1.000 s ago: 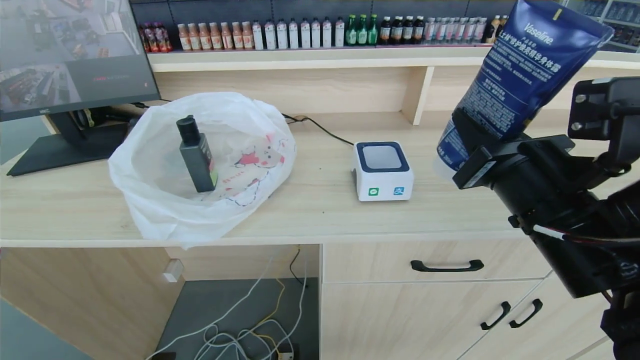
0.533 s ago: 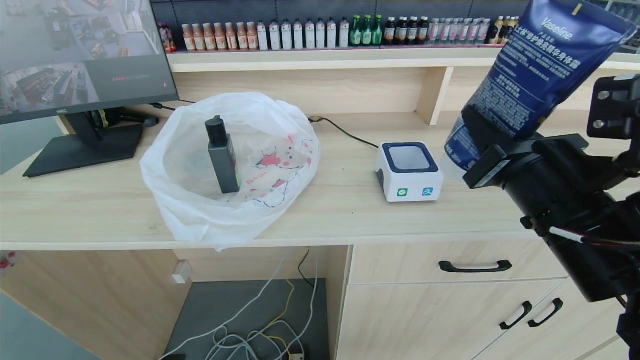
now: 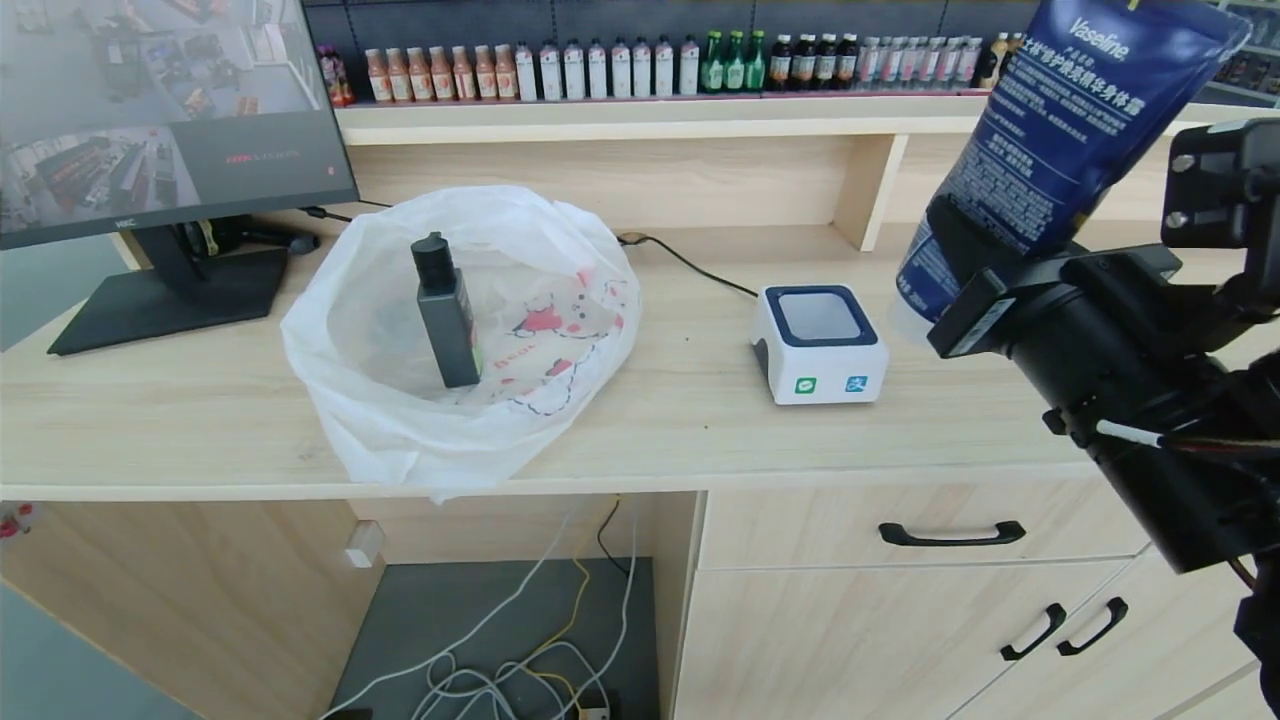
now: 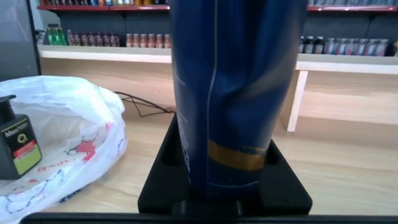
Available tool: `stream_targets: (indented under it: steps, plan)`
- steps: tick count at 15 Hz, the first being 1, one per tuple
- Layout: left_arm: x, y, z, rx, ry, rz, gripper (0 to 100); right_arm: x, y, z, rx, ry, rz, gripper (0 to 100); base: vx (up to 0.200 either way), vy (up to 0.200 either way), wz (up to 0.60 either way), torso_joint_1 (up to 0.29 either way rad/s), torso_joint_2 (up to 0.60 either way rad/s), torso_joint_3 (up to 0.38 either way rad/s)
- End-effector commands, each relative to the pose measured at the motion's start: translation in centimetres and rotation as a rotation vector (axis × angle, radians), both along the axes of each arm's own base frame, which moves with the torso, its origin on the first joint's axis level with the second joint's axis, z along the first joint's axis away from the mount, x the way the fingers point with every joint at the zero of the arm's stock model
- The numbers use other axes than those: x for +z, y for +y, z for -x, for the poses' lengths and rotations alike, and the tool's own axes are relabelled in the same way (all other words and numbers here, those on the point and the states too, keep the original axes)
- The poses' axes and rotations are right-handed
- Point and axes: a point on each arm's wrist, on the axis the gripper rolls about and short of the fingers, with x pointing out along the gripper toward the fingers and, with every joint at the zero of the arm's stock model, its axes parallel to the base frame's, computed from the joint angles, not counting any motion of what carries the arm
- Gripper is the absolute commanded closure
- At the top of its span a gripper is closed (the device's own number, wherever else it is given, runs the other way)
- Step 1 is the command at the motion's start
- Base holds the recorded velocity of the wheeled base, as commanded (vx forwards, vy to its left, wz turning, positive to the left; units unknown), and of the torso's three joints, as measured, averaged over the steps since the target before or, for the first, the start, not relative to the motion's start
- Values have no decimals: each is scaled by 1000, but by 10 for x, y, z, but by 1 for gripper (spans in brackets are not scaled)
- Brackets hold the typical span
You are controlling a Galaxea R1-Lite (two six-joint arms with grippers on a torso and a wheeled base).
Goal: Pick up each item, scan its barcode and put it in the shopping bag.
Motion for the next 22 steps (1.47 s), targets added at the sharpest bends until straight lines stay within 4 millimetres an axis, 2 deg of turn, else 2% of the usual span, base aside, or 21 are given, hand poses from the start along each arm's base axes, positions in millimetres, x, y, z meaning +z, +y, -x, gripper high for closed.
stream_targets:
  steps: [1, 4, 7, 10, 14, 17, 22]
  plan:
    - [0, 0, 0, -1, 0, 0, 0, -3, 4, -6, -11, 2, 35, 100, 0, 0, 0, 0, 0, 0]
    - [0, 0, 0, -1, 0, 0, 0, -2, 10, -12, -56, -27, 133, 100, 0, 0, 0, 0, 0, 0]
    - [0, 0, 0, -1, 0, 0, 0, 15, 25, -29, -101, -104, 175, 100, 0, 0, 0, 0, 0, 0]
    - [0, 0, 0, -1, 0, 0, 0, 22, 33, -40, -134, -149, 223, 100, 0, 0, 0, 0, 0, 0]
    - [0, 0, 0, 0, 0, 0, 0, 18, 42, -49, -70, -257, 407, 100, 0, 0, 0, 0, 0, 0]
    - [0, 0, 0, 2, 0, 0, 0, 9, 40, -52, -64, -282, 510, 100, 0, 0, 0, 0, 0, 0]
    - [0, 0, 0, -1, 0, 0, 0, 0, 24, -71, 17, -331, 689, 100, 0, 0, 0, 0, 0, 0]
